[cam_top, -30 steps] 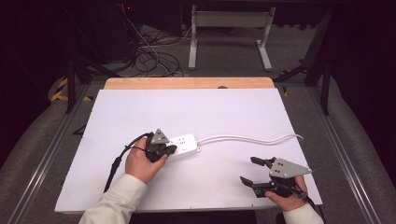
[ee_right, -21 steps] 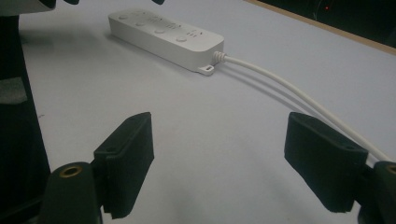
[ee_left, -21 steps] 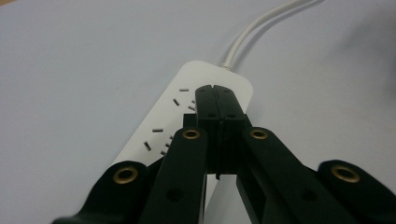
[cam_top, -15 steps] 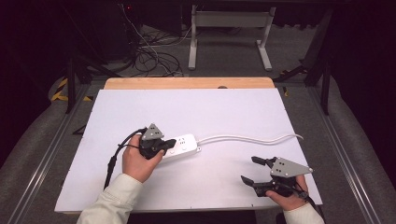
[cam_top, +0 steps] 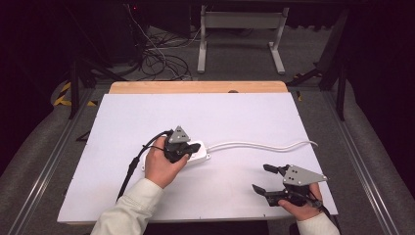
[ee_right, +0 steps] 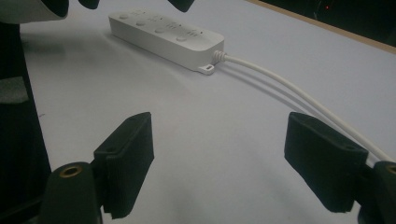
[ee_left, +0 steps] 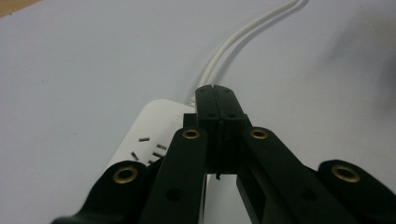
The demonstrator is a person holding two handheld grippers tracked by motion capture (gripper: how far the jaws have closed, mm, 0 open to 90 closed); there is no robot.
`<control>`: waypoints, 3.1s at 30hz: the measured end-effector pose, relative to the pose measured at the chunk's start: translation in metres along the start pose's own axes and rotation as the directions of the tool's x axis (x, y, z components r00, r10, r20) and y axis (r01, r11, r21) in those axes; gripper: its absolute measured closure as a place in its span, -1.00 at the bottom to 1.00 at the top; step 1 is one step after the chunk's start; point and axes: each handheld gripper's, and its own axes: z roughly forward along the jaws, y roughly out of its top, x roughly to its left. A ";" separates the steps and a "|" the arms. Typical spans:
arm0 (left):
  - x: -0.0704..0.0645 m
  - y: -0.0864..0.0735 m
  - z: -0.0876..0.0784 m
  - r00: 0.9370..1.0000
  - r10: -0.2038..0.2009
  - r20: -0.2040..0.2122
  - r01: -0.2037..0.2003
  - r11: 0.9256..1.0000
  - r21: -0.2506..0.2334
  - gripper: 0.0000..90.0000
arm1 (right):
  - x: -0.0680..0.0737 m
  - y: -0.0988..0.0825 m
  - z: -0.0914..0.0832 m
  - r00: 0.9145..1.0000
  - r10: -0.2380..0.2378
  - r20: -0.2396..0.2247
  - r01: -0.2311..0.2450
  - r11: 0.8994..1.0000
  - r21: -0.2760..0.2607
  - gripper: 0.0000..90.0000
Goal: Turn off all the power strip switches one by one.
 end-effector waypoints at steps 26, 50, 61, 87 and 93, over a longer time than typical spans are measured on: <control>0.009 -0.016 0.014 0.999 0.015 -0.041 -0.010 0.991 0.133 1.00 | 0.000 0.000 -0.001 1.000 -0.005 -0.002 0.005 1.000 -0.002 -0.44; 0.012 -0.021 0.016 1.000 0.006 -0.020 -0.004 0.993 0.118 1.00 | 0.002 0.001 0.000 1.000 -0.006 -0.004 0.006 1.000 0.001 -0.44; 0.007 -0.006 -0.011 1.000 -0.003 -0.019 0.004 1.000 0.003 1.00 | -0.001 0.000 -0.001 1.000 0.002 0.004 -0.002 1.000 -0.003 -0.45; -0.003 -0.008 -0.095 0.998 0.062 -0.002 -0.061 0.977 -0.206 -0.49 | -0.002 0.000 -0.004 1.000 0.008 0.029 -0.007 1.000 -0.021 -0.54; -0.001 -0.025 -0.115 0.998 0.057 0.014 -0.053 0.974 -0.220 -0.51 | -0.002 0.000 -0.004 0.999 0.014 0.031 -0.013 0.999 -0.029 -0.58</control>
